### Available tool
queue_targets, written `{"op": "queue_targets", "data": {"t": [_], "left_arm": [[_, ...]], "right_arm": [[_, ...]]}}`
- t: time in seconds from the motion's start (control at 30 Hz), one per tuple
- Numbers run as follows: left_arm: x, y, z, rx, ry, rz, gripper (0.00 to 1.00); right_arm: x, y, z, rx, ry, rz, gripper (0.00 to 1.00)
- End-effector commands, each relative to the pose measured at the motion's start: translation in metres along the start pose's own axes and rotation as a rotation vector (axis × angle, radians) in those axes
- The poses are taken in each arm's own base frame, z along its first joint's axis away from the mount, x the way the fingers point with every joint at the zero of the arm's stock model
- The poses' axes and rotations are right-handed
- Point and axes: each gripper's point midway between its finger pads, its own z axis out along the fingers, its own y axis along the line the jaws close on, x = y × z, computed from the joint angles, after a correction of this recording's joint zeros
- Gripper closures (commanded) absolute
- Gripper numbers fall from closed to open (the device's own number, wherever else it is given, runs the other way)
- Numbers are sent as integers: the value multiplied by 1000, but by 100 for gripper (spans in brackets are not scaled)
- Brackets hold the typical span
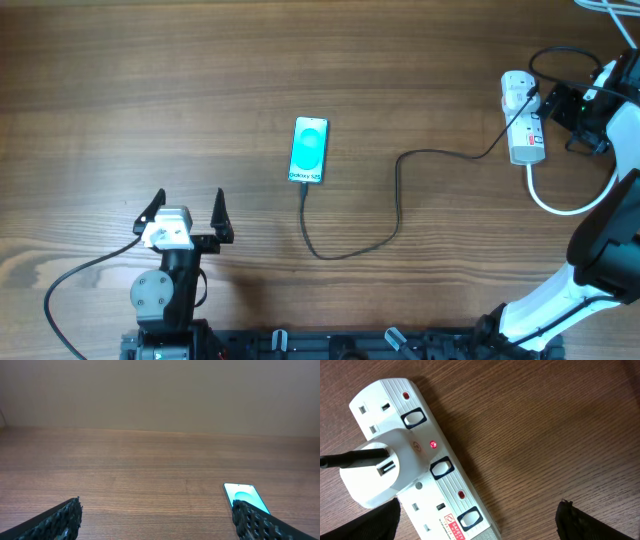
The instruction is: Plug charger to phone and switch on socket
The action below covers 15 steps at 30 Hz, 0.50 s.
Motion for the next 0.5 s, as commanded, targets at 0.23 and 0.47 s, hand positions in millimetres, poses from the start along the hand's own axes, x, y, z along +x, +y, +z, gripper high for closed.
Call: {"op": "queue_targets", "data": {"t": [0.23,0.47], "left_arm": [[1,0,0,-2,-2,16,0],[1,0,0,-2,-2,16,0]], "right_arm": [[-2,3,-3,-13,-9,-19,0],[-3,3,-5,-13,-14,-20,0]]}}
